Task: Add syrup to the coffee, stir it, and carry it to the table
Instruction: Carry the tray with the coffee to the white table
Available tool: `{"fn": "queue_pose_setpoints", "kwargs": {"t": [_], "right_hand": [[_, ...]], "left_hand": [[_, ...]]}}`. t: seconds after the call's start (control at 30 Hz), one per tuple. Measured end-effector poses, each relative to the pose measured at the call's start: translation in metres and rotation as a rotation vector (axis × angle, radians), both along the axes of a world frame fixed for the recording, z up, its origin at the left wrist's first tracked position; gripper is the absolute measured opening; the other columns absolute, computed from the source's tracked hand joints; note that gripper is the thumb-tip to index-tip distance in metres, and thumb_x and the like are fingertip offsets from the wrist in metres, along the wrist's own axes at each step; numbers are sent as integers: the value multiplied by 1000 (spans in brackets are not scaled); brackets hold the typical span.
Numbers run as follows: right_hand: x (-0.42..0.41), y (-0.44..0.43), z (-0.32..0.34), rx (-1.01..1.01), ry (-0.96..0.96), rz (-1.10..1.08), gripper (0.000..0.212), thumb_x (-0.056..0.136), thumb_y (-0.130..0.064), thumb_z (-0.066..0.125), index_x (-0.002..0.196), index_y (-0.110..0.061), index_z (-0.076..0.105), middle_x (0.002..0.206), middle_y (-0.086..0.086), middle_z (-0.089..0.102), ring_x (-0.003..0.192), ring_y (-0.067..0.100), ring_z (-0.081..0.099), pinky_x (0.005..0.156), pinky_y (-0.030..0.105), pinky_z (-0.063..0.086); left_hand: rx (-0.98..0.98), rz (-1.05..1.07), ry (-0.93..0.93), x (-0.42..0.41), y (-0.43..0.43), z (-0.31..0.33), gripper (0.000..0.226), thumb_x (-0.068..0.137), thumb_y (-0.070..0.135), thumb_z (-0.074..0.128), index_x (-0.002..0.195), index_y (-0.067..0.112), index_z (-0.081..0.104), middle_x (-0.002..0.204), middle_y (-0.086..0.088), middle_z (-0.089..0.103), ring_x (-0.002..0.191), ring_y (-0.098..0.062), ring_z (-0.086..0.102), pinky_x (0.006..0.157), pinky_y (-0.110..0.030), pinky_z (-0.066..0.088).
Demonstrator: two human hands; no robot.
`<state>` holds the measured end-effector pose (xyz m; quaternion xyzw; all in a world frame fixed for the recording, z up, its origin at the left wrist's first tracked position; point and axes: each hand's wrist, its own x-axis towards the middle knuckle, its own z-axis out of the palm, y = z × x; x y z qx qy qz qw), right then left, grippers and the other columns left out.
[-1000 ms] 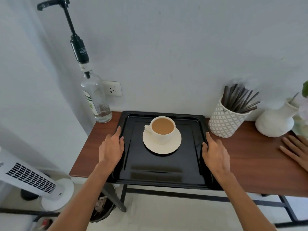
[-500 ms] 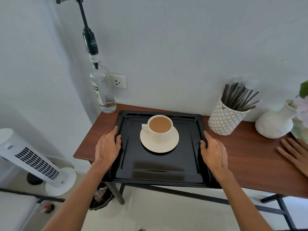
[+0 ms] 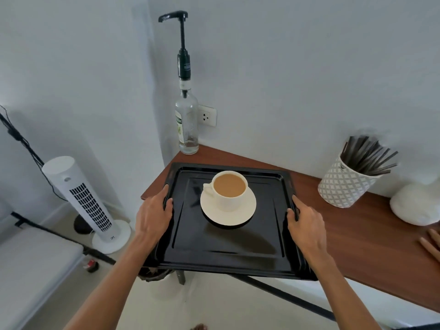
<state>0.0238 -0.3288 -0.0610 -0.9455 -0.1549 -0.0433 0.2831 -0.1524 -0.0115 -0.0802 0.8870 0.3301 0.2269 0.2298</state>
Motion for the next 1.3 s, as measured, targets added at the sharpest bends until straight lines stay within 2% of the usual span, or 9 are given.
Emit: {"fn": "queue_pose_setpoints", "kwargs": {"t": [0.23, 0.3, 0.43, 0.6, 0.77, 0.97, 1.07, 1.17, 1.3], "right_hand": [[-20, 35, 5, -3, -7, 134, 49, 104, -22, 54, 153, -16, 47, 85, 17, 67, 85, 36, 67, 75, 43, 57], [-27, 49, 6, 4, -12, 179, 50, 104, -22, 55, 153, -17, 47, 83, 16, 67, 82, 35, 67, 72, 41, 57], [-42, 80, 7, 9, -18, 286, 50, 103, -21, 55, 153, -16, 47, 85, 14, 69, 82, 33, 67, 71, 38, 54], [-67, 124, 11, 7, -12, 412, 52, 103, -20, 53, 154, -17, 44, 88, 12, 70, 84, 29, 67, 75, 39, 57], [-101, 171, 12, 31, -1, 528, 53, 102, -16, 52, 155, -16, 43, 81, 12, 68, 77, 28, 66, 73, 41, 58], [-154, 232, 9, 58, 41, 649, 55, 99, -14, 53, 153, -16, 46, 68, 7, 68, 61, 19, 61, 65, 38, 55], [-182, 262, 7, 80, 59, 701, 55, 99, -13, 54, 153, -17, 46, 56, 4, 61, 47, 15, 56, 51, 35, 53], [-209, 293, 1, 73, 80, 767, 55, 100, -15, 53, 154, -18, 44, 66, 13, 70, 48, 24, 60, 52, 42, 57], [-248, 336, -4, 80, 101, 854, 55, 100, -16, 52, 154, -21, 44, 81, 11, 76, 52, 18, 61, 58, 40, 59]], "left_hand": [[-3, 138, -42, -61, 9, 6, 46, 101, 16, 59, 146, 8, 54, 71, -11, 68, 60, -29, 61, 61, -36, 52], [12, 191, -49, -81, 12, 8, 46, 100, 17, 60, 145, 8, 55, 77, -13, 71, 66, -29, 64, 62, -35, 50], [19, 291, -61, -121, 21, 11, 46, 99, 15, 61, 144, 7, 57, 104, -25, 77, 91, -41, 72, 76, -49, 58], [2, 406, -63, -174, 33, 12, 47, 100, 16, 58, 147, 9, 54, 88, -21, 77, 73, -35, 68, 66, -42, 54], [-8, 532, -62, -229, 46, 13, 49, 100, 18, 57, 149, 11, 52, 89, -20, 77, 69, -35, 67, 62, -39, 51], [-33, 649, -66, -303, 62, 11, 48, 100, 17, 59, 147, 11, 54, 80, -16, 77, 52, -19, 54, 51, -27, 38], [-21, 706, -59, -340, 72, 12, 47, 100, 17, 59, 147, 11, 54, 73, -13, 74, 49, -12, 52, 47, -23, 38], [-45, 767, -67, -376, 81, 13, 49, 101, 19, 58, 148, 12, 52, 77, -16, 76, 51, -24, 62, 54, -40, 56], [-56, 859, -56, -423, 94, 12, 49, 101, 19, 58, 149, 14, 51, 69, -13, 72, 47, -19, 56, 52, -35, 52]]}}
